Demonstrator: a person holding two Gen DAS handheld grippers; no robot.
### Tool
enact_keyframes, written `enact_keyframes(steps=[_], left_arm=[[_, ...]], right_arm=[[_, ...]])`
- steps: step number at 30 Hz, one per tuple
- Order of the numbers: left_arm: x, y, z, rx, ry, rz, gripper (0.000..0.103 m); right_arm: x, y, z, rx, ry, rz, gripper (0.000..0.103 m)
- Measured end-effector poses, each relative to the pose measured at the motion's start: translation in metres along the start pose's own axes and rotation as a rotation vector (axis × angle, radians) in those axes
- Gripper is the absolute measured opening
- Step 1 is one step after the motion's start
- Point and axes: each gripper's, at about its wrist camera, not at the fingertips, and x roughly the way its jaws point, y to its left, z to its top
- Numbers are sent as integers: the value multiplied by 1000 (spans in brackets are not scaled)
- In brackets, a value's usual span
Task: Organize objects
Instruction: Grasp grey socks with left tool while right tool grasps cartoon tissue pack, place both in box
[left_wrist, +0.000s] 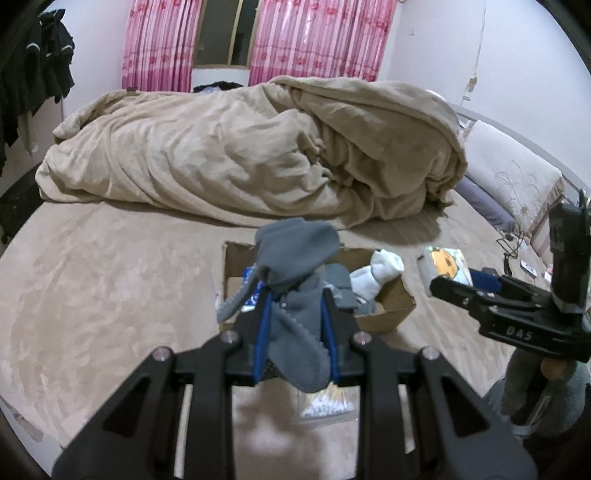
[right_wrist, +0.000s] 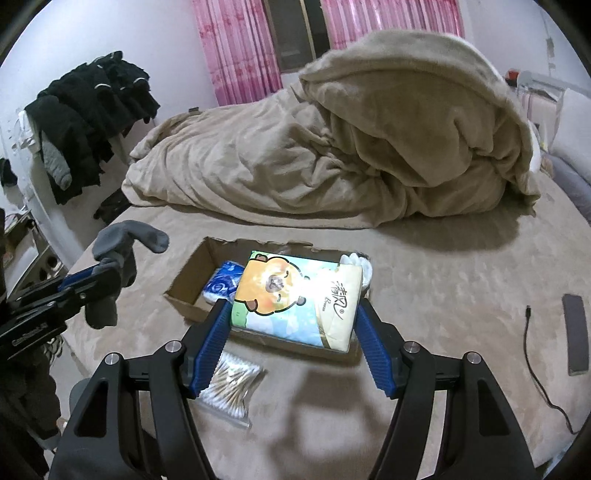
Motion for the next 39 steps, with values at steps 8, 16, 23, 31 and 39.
enact_keyframes(steps=[8, 16, 23, 31, 39], left_arm=[[57, 14, -2, -24, 72, 0, 26], [112, 22, -18, -31, 159, 20, 28], [118, 20, -16, -52, 200, 3, 34], [87, 16, -8, -60, 163, 30, 62], [34, 17, -6, -101, 91, 26, 67]], right_arm=[[50, -13, 2, 44, 54, -17, 71], [96, -22, -11, 72, 125, -41, 71], [103, -22, -16, 53, 128, -40, 72], [82, -15, -14, 48, 88, -24, 82], [32, 2, -6, 26, 13, -17, 82]])
